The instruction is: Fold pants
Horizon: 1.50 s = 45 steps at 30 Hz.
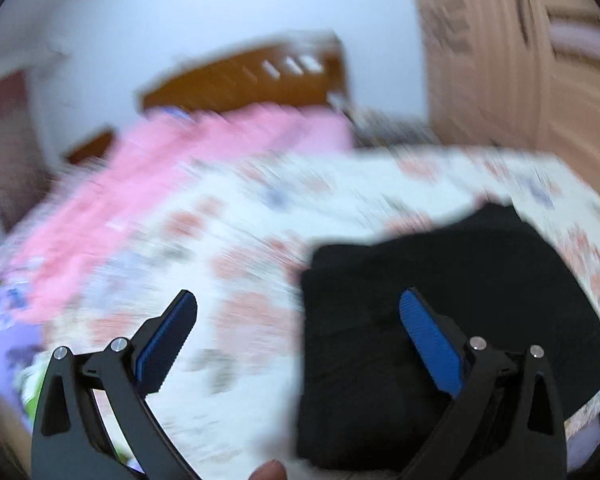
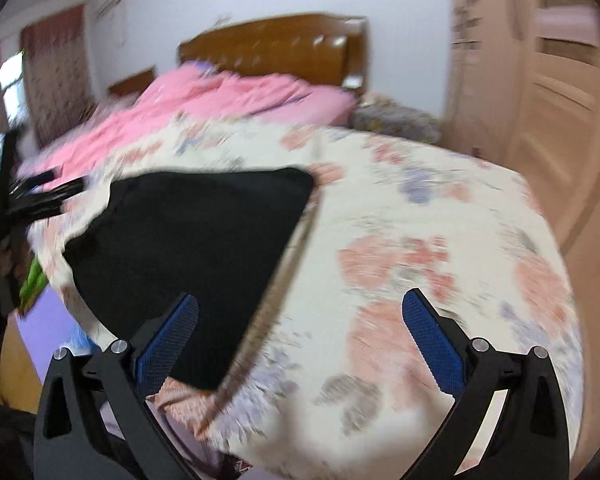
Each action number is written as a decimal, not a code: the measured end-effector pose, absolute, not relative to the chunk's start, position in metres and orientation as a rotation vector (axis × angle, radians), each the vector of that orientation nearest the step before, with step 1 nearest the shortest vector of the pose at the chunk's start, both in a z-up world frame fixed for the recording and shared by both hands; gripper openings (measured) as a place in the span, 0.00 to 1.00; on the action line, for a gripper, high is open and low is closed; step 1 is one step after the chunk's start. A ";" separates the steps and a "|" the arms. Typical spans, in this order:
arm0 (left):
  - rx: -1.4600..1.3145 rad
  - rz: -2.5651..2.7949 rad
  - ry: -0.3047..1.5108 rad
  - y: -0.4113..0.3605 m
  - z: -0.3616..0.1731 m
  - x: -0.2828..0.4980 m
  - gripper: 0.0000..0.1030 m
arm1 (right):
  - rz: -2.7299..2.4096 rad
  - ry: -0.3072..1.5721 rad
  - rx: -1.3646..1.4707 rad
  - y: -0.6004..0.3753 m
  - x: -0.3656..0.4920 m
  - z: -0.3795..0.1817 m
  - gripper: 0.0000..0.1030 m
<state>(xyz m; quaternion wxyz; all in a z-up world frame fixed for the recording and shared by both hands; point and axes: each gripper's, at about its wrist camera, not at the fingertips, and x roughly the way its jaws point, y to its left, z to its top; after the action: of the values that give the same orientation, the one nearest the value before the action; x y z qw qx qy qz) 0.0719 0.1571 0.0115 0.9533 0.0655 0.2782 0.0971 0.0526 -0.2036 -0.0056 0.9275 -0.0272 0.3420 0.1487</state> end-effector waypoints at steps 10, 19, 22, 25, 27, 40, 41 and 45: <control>0.158 0.326 0.486 0.141 0.047 -0.037 0.99 | 0.312 0.610 -0.009 -0.186 -0.006 0.012 0.96; -0.045 0.250 0.662 0.110 -0.014 -0.041 0.99 | 0.324 0.627 -0.128 -0.133 -0.032 -0.014 0.96; -0.037 0.240 0.654 0.096 -0.022 -0.041 0.99 | 0.316 0.626 -0.172 -0.122 -0.034 -0.021 0.96; 0.001 0.200 0.661 0.084 -0.030 -0.037 0.99 | 0.325 0.636 -0.198 -0.113 -0.034 -0.027 0.96; 0.038 0.159 0.666 0.072 -0.034 -0.036 0.99 | 0.331 0.640 -0.202 -0.111 -0.034 -0.030 0.96; 0.103 0.127 0.655 0.054 -0.035 -0.038 0.99 | 0.333 0.677 -0.178 -0.115 -0.031 -0.035 0.96; 0.103 0.128 0.656 0.055 -0.035 -0.038 0.99 | 0.335 0.679 -0.182 -0.114 -0.031 -0.036 0.96; 0.101 0.129 0.657 0.056 -0.035 -0.038 0.99 | 0.339 0.685 -0.192 -0.111 -0.031 -0.037 0.96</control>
<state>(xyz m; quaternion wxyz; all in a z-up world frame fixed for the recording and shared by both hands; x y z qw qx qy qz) -0.0377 0.0563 -0.0345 0.9433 0.0493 0.3222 0.0633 -0.0311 -0.1112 -0.0369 0.9234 -0.0937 0.3337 0.1650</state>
